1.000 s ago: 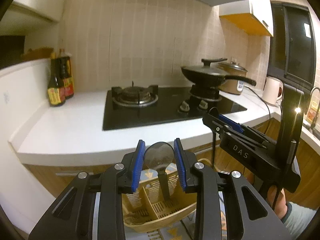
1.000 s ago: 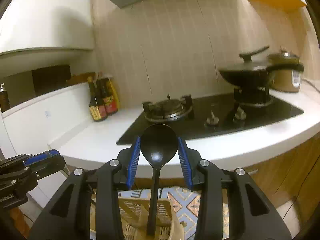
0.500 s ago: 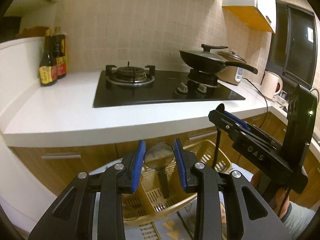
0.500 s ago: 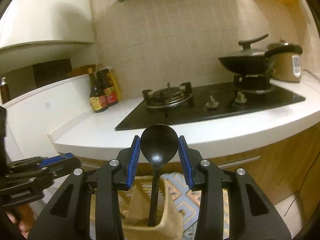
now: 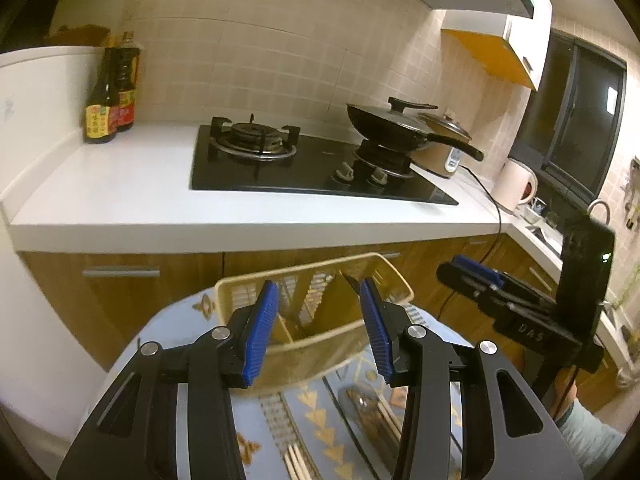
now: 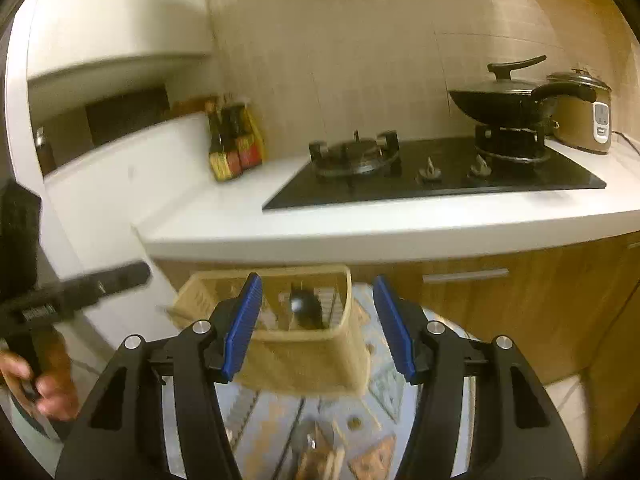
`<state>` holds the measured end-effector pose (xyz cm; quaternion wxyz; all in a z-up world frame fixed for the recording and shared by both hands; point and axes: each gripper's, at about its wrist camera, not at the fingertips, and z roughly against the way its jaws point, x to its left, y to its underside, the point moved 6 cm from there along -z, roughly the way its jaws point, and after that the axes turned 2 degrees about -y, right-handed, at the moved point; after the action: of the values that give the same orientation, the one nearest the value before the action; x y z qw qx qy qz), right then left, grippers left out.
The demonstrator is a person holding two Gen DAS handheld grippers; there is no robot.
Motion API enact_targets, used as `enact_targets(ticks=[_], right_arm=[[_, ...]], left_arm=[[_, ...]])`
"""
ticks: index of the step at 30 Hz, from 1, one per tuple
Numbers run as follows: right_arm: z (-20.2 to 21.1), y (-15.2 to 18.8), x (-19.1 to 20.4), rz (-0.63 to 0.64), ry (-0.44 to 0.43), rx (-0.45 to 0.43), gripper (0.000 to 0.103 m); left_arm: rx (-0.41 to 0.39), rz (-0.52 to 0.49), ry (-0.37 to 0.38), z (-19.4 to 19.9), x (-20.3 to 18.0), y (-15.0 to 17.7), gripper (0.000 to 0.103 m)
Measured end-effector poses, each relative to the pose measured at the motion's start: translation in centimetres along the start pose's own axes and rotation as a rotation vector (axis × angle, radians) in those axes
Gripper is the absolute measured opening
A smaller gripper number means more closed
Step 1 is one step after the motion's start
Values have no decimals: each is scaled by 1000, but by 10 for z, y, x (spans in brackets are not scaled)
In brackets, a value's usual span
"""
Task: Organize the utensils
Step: 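Carry the black spoon with the right gripper and release it into the caddy, then lower the left gripper toward the clear spoons and chopsticks on the cloth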
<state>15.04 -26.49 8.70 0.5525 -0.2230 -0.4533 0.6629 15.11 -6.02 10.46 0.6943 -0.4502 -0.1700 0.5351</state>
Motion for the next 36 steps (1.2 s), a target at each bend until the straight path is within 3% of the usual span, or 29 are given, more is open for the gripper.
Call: enact_targets(ticks=[6, 11, 20, 28, 36], right_arm=[[4, 28, 22, 84, 29, 175, 54], [-7, 64, 30, 72, 12, 354, 52], [-38, 127, 25, -24, -46, 602, 36], [-57, 151, 31, -50, -83, 658, 33], [-70, 163, 38, -8, -55, 673, 33]], left_arm=[[68, 21, -12, 20, 3, 21, 42], [145, 2, -25, 20, 6, 50, 42], [243, -5, -4, 8, 4, 91, 42], [303, 21, 7, -10, 9, 114, 42], [325, 47, 8, -23, 16, 120, 42]])
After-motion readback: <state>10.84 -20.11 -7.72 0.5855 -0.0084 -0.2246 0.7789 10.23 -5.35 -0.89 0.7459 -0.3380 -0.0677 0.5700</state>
